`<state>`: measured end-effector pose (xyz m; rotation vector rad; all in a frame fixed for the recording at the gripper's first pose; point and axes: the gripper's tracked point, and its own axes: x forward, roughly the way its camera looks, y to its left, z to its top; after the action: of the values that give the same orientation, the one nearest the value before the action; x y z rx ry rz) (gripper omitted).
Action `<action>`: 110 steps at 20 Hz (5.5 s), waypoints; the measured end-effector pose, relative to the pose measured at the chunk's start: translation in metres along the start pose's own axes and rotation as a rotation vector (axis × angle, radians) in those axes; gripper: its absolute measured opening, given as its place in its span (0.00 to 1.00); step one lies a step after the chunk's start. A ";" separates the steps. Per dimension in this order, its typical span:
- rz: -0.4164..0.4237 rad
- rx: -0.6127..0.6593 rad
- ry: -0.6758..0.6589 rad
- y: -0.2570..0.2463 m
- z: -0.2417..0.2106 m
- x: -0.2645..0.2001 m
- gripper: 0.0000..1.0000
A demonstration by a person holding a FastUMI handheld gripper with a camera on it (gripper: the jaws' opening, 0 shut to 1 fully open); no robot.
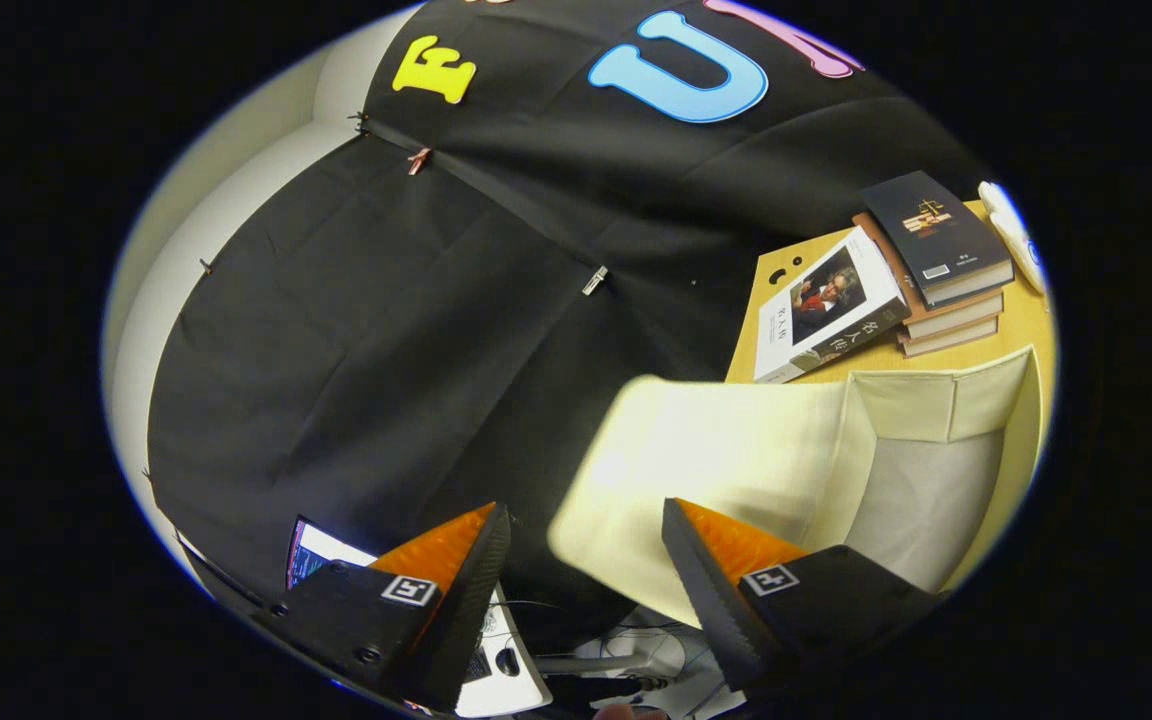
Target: Open the storage box then place both shoes into the box .Put the left shoe in first, then the right shoe, with the right side of both shoes facing outward in a uniform manner.
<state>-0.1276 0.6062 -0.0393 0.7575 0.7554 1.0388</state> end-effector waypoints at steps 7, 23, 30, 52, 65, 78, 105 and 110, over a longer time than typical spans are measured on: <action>-0.130 -0.129 -0.112 -0.033 0.026 -0.057 0.96; -0.695 -0.429 -0.234 -0.201 0.051 -0.274 0.96; -0.839 -0.288 -0.095 -0.291 -0.016 -0.320 0.96; -0.961 -0.097 0.076 -0.428 -0.086 -0.297 0.61; -1.087 0.000 -0.036 -0.449 -0.062 -0.296 0.08; -0.976 0.024 -0.157 -0.317 0.025 -0.286 0.06; -0.916 0.052 0.162 -0.238 -0.019 -0.048 0.06; -0.948 0.039 0.195 -0.251 -0.035 -0.040 0.06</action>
<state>-0.0551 0.4962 -0.2591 0.2502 1.1447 0.2322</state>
